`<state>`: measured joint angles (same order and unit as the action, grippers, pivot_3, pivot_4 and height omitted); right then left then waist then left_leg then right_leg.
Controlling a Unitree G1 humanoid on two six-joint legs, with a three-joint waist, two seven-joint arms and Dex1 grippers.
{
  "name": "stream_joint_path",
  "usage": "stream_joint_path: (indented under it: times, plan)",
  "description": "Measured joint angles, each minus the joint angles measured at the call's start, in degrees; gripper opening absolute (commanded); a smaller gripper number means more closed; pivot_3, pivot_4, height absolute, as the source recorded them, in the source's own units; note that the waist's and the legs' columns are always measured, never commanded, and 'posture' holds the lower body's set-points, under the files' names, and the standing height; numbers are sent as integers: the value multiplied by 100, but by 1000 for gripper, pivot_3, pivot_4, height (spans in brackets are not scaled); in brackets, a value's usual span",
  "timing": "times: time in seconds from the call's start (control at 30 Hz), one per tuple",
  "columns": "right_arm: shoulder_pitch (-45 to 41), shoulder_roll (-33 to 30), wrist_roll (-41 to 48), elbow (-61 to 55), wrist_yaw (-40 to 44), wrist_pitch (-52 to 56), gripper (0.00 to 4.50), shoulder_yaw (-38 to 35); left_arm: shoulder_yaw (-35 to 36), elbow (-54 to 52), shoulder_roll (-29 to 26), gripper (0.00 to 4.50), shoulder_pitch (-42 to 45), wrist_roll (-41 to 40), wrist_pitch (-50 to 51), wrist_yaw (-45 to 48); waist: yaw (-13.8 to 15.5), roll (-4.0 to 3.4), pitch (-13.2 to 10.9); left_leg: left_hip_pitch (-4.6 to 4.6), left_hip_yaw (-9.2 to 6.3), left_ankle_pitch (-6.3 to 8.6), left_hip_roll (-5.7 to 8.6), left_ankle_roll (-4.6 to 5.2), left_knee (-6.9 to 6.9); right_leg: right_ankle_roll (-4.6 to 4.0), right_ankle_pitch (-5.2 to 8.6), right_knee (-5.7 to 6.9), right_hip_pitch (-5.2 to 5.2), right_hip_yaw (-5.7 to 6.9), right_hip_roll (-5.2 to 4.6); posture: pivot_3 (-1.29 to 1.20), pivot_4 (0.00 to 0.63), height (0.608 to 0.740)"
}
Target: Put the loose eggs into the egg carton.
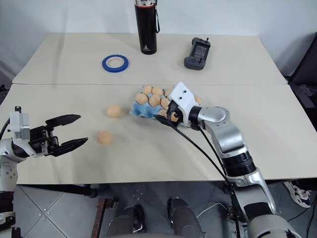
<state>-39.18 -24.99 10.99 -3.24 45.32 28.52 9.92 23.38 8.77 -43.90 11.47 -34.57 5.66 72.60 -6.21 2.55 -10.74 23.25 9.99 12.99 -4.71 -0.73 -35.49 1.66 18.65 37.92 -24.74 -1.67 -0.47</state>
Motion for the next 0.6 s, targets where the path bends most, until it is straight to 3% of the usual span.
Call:
stream_joint_path:
  times: [0.2,0.37,0.6]
  plan:
    - [824,-625,552,-336,709,-530,4467,-690,524,-294,25,4500,-686,2,-57,-599,-4,0,0,-3,1,8,1,9,0,4,2,-5,4,-2,-1,0,150,740]
    - [1666,-1151,1177,-288,1766,-1024,4467,-1240,1054,-354,27,4500,-1314,1,-204,-765,4,0,-1,-11,-2,17,1,25,1,3,3,-5,12,0,-1,0,150,740]
    - [1977,-1374,1416,112,2320,-1365,4467,-1467,1286,-430,94,4500,-1750,1,-335,-943,-18,0,-1,-19,-4,24,2,8,0,-8,-5,-7,16,-2,-5,0,150,740]
